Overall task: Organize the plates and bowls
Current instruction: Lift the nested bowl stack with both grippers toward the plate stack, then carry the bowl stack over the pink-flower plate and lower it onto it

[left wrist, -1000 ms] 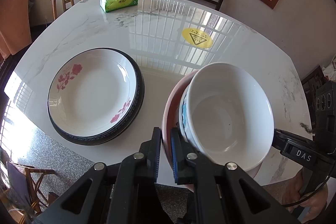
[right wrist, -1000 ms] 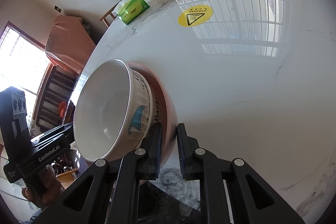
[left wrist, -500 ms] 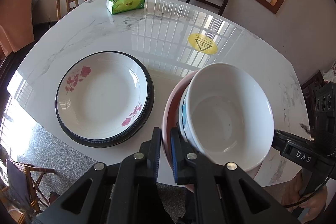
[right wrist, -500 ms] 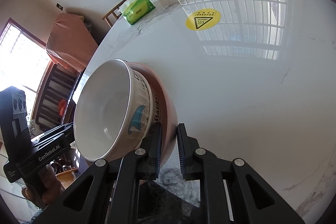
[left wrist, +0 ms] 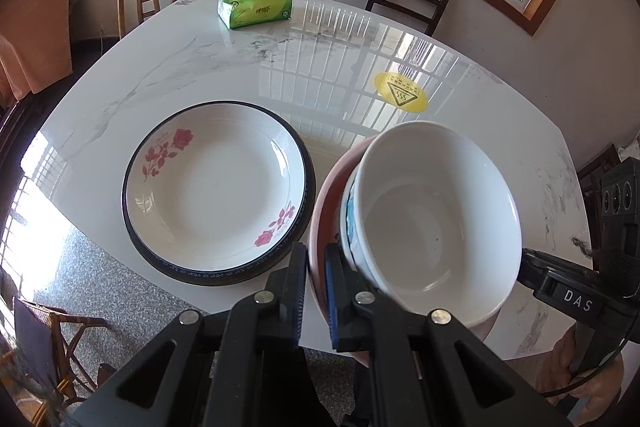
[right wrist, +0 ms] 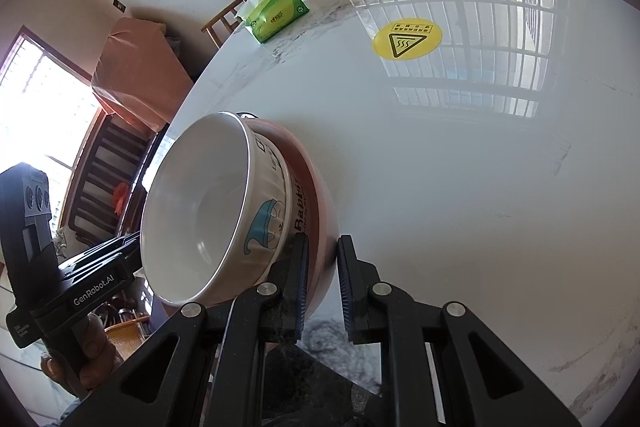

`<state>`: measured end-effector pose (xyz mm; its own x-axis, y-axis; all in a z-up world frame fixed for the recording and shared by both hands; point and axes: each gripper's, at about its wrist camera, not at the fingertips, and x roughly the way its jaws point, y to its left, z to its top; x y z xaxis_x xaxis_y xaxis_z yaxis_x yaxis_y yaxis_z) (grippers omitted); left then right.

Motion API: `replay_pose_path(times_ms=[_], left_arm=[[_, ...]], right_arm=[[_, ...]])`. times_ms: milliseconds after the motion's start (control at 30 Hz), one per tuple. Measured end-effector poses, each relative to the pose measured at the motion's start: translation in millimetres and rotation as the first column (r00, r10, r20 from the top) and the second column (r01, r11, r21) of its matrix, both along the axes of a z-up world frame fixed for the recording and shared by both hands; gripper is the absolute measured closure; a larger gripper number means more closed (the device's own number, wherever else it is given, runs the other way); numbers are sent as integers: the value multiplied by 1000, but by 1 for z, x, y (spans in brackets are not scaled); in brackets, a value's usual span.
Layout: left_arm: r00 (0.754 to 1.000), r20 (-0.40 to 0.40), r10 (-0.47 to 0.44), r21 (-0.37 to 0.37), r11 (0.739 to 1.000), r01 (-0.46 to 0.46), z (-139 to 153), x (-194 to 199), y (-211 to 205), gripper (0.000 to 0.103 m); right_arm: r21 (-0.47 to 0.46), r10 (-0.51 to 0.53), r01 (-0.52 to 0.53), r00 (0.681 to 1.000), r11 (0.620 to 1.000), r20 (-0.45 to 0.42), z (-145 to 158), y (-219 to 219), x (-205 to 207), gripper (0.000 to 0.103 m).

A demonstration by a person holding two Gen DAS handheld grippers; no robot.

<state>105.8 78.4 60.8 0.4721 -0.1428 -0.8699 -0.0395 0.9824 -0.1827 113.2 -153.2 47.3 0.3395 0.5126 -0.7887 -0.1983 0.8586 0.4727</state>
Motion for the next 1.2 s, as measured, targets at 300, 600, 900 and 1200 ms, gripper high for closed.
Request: replay_pose_path(times_ms=[300, 600, 900, 1200], left_arm=[[1000, 11, 25, 3, 1000, -25, 7, -6, 7, 96], [998, 13, 58, -4, 998, -58, 12, -6, 23, 96], [996, 22, 89, -6, 996, -89, 17, -1, 42, 96], [990, 34, 134, -18, 991, -133, 26, 1, 66, 96]], right_arm=[[1, 17, -17, 1000, 1000, 5, 4, 11, 3, 87], [-4, 42, -42, 999, 999, 12, 9, 27, 6, 86], [1, 65, -65, 998, 998, 12, 13, 42, 13, 86], [8, 86, -86, 996, 996, 19, 18, 61, 24, 86]])
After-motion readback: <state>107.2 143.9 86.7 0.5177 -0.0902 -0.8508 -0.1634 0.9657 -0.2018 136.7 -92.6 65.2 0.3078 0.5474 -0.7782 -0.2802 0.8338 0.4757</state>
